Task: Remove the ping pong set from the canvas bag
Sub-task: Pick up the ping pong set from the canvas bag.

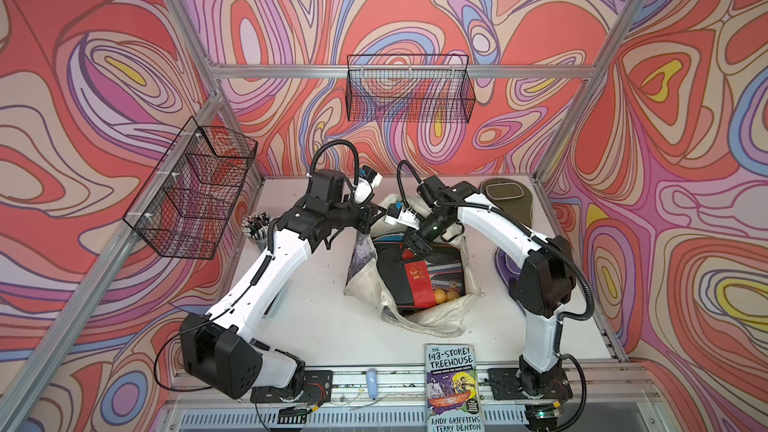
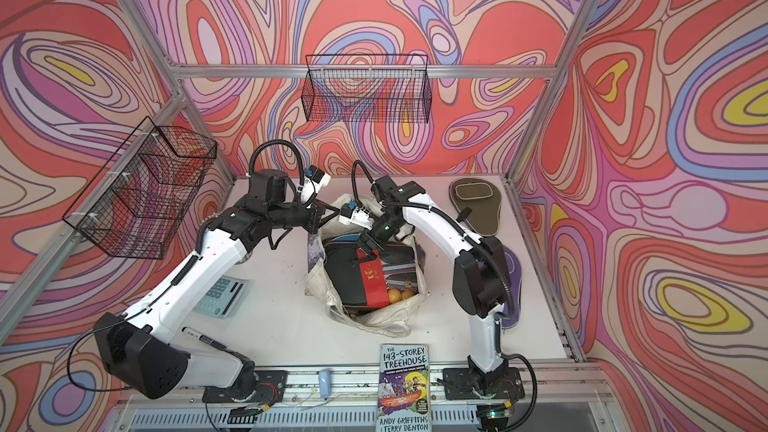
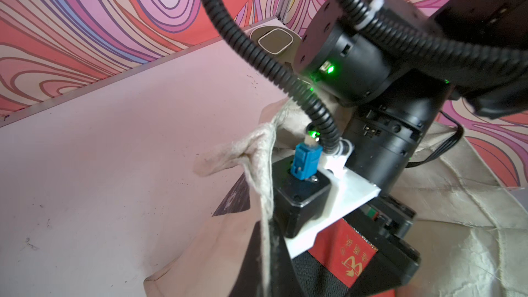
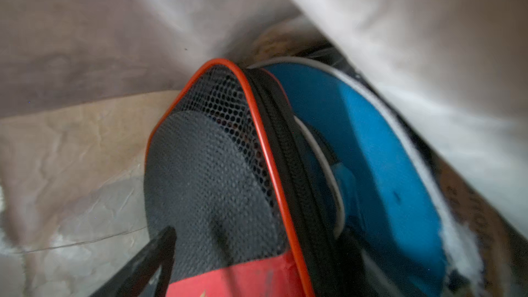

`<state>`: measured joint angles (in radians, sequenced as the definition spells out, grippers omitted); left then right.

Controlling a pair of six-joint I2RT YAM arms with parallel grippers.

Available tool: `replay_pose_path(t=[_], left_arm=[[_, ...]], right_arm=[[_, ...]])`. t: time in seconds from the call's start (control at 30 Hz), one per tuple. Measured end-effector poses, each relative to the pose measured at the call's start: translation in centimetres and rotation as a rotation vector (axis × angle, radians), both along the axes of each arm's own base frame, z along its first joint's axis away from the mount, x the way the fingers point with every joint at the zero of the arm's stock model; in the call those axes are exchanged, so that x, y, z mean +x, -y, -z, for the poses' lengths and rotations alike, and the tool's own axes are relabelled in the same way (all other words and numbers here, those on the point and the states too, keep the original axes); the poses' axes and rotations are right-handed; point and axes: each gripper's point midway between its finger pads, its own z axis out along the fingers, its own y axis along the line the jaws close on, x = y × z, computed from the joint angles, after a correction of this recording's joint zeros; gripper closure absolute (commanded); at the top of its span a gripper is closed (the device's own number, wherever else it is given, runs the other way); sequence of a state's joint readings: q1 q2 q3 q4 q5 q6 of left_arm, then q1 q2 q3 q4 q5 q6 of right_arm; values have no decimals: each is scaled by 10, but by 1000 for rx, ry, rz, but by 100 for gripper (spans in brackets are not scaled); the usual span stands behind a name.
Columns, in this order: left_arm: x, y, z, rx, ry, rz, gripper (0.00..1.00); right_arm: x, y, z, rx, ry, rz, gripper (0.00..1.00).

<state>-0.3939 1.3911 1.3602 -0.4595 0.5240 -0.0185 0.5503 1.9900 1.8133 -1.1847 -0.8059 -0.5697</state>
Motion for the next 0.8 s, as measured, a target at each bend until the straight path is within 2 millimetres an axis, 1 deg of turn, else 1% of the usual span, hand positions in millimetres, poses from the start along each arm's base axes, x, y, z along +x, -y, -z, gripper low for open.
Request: replay_pose_path(t=[0.07, 0.17, 0.37, 0.43, 0.57, 0.73, 0.8], left_arm=[[1, -2, 2, 5, -2, -8, 100], [1, -2, 3, 9, -4, -12, 100], [2, -3, 5, 13, -7, -17, 100], [3, -3, 6, 13, -8, -16, 100], [2, -2, 6, 12, -9, -14, 100], [2, -2, 6, 13, -9, -14, 100], [2, -2, 6, 15, -6, -13, 100]], right_arm=[[2, -3, 3, 9, -6, -3, 12], [2, -5, 5, 22, -16, -14, 17], [4, -9, 11, 40, -36, -30, 36], [4, -9, 11, 47, -38, -32, 43], [2, -8, 8, 52, -51, -33, 62], [-5, -9, -2, 72, -98, -34, 84], [-8, -9, -7, 77, -113, -37, 90]])
